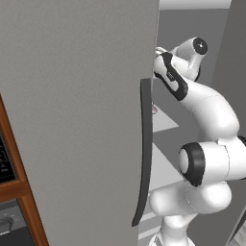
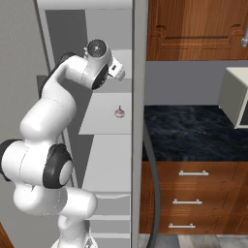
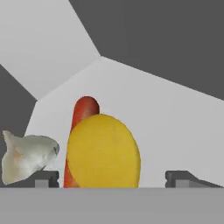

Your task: Take the garlic and lemon from the second highest rack and move them to the highest rack where the carrot and garlic are located, to maximize freezer space. Close the freezer door after rearranging.

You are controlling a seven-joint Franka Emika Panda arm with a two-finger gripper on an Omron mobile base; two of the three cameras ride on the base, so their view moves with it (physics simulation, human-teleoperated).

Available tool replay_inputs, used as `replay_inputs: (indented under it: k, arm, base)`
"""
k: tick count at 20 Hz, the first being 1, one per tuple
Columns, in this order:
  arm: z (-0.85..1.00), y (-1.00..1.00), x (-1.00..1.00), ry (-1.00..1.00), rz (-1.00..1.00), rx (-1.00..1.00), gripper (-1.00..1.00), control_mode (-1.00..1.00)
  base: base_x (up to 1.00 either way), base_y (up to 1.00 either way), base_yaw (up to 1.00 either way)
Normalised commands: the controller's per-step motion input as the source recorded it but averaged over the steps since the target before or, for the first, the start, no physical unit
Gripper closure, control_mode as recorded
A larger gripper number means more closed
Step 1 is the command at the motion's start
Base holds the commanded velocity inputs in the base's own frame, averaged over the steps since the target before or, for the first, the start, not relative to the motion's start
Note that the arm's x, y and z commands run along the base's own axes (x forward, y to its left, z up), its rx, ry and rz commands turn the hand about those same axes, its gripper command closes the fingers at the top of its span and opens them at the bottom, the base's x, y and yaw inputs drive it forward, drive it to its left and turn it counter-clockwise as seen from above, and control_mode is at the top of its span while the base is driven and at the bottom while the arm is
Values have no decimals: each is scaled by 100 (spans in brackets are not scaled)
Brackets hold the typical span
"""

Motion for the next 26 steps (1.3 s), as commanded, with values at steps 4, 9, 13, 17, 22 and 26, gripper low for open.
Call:
replay_inputs:
  k: [4, 9, 13, 17, 22, 26]
  arm:
    - [0, 1, -74, 0, 0, 0, -100, -100]
    - [-7, 0, -94, 0, 0, 0, -100, -100]
    - [-26, 0, -87, 1, 0, 0, -100, -100]
    - [-42, 0, -63, 6, 1, -8, -100, -100]
    - [-55, 0, -4, 13, 4, -27, -100, -100]
    - [-54, 0, 4, 4, 11, -14, -100, -100]
  base:
    - [0, 0, 0]
    - [0, 0, 0]
    - [0, 0, 0]
    - [0, 0, 0]
    - [0, 0, 0]
    - [0, 0, 0]
